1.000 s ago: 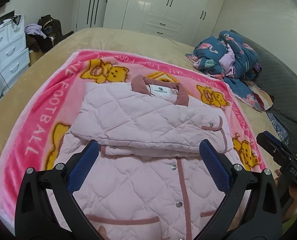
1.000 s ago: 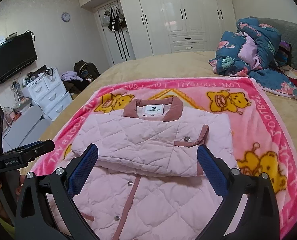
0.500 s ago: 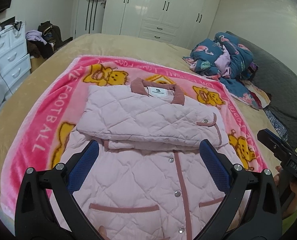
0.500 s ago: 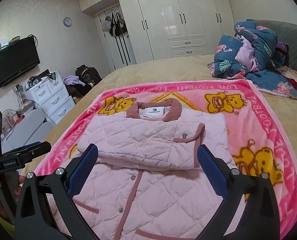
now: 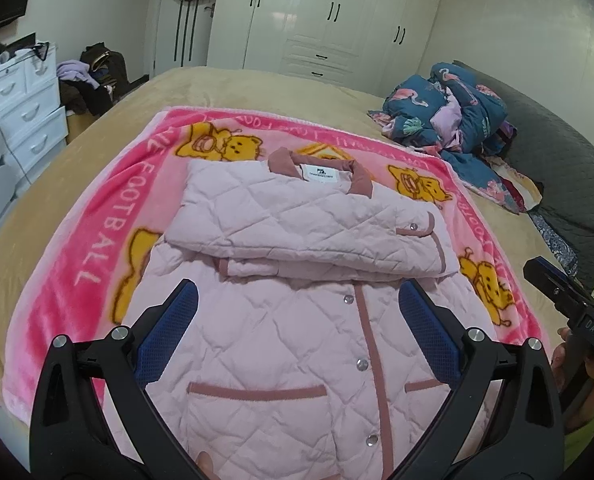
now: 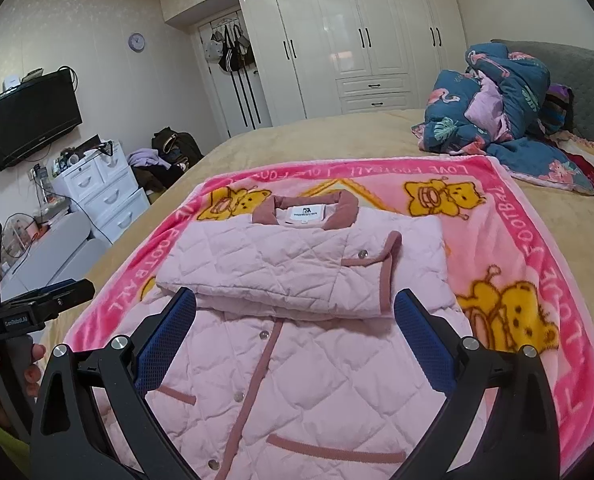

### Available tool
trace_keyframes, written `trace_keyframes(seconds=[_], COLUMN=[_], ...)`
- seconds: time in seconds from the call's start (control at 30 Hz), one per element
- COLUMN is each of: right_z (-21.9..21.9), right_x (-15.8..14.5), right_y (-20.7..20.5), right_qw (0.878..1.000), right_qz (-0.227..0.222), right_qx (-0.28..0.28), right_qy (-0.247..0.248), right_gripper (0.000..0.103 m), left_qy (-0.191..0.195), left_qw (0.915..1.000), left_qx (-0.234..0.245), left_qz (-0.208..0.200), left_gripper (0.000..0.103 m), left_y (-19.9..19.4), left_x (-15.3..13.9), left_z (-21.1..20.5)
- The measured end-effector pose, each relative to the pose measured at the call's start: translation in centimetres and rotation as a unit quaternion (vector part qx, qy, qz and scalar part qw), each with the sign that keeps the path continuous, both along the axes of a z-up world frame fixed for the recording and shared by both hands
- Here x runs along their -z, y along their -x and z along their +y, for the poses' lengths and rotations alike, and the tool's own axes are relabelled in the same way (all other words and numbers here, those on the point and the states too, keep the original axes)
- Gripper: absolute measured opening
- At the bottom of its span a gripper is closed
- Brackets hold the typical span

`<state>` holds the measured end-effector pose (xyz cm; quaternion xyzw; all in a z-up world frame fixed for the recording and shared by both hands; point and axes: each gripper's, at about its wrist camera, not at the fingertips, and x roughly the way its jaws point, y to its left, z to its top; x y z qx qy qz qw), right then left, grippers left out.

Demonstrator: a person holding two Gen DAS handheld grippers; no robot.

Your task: Fold large clothes

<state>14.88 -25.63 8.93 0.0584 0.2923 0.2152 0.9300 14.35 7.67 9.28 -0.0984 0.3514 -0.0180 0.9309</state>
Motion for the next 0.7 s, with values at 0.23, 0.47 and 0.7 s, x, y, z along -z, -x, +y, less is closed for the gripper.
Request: trace_keyframes(seconds=[0.23, 0.47, 0.7], right_z=[-0.6, -1.0, -1.6], right_x=[0.8, 1.7, 3.3], right_y=[1.3, 2.7, 4.1], right_qw=[1.0, 1.0, 1.0], right_qz=[0.005, 0.011, 0.02], right_qx=[-0.001, -0.001, 0.005], right_qy=[0.001, 0.005, 0.006], right_gripper=[0.099, 0.099, 0.099], left_qy=[-0.007, -0.015, -0.021], left_qw=[0.9999, 0.9998, 0.9992], left_qx=[-0.002, -0.008, -0.015], left_qz=[0.007, 0.012, 0.03], left_gripper=[0.094, 0.094, 0.094], left_y=[1.3, 3.1, 4.8], left_x=[0.8, 1.7, 3.9], left_z=[0.1, 0.5, 1.4])
